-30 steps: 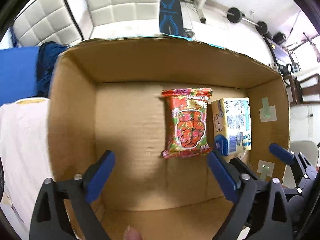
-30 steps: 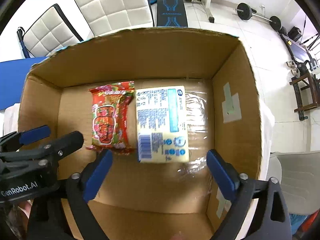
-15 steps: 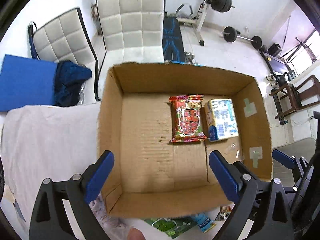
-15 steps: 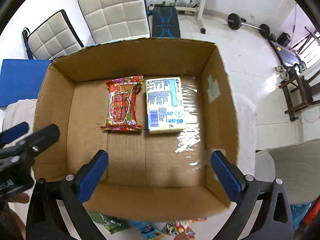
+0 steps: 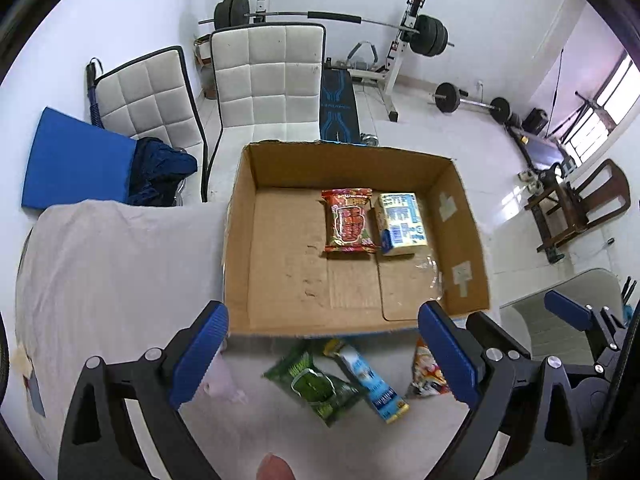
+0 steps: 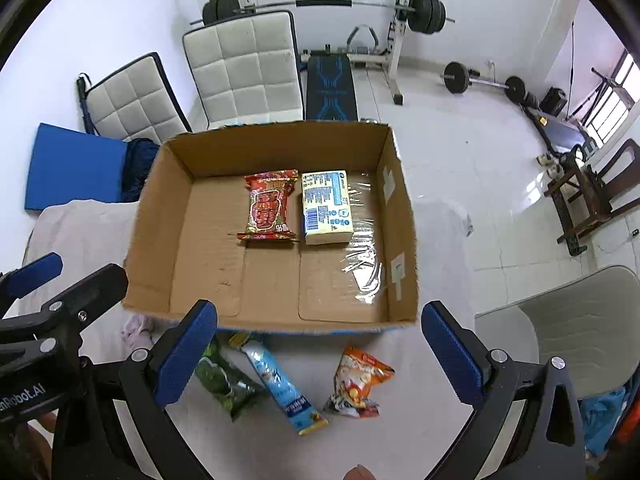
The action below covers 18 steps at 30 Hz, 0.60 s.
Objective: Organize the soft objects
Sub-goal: 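Withdraw both tools from the box toward the remaining snacks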
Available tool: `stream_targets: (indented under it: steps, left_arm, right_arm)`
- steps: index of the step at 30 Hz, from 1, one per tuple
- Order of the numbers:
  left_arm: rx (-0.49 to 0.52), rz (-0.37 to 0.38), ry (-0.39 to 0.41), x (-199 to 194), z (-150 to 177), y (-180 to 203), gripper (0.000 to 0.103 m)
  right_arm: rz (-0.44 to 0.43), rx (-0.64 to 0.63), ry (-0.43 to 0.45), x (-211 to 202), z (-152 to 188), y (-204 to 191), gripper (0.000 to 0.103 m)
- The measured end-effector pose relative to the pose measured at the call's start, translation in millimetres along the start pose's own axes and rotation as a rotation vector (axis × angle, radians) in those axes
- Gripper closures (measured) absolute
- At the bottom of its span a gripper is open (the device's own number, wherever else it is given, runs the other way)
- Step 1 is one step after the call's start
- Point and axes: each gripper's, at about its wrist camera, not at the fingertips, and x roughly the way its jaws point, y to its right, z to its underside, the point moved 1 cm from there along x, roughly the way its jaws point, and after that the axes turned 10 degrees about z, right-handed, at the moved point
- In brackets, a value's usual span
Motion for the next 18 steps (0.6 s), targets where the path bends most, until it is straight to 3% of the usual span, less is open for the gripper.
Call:
stream_targets:
  steps: [6, 11, 18]
  left_arm:
    - [-0.078, 0.018, 0.032, -26, 20, -1, 0.006]
    - [-0.147, -0.091, 0.027, -16, 50, -22, 0.006]
    - [-0.362, -0.057, -0.197, 74, 106, -68, 0.006]
  right_arm:
    - [-0.044, 0.006, 0.003, -26, 18, 13, 0.000]
    - [0.006, 0.042, -0.084, 1, 44, 42, 0.000]
    - [-0.006, 0.125, -0.337, 107, 87, 64, 0.000]
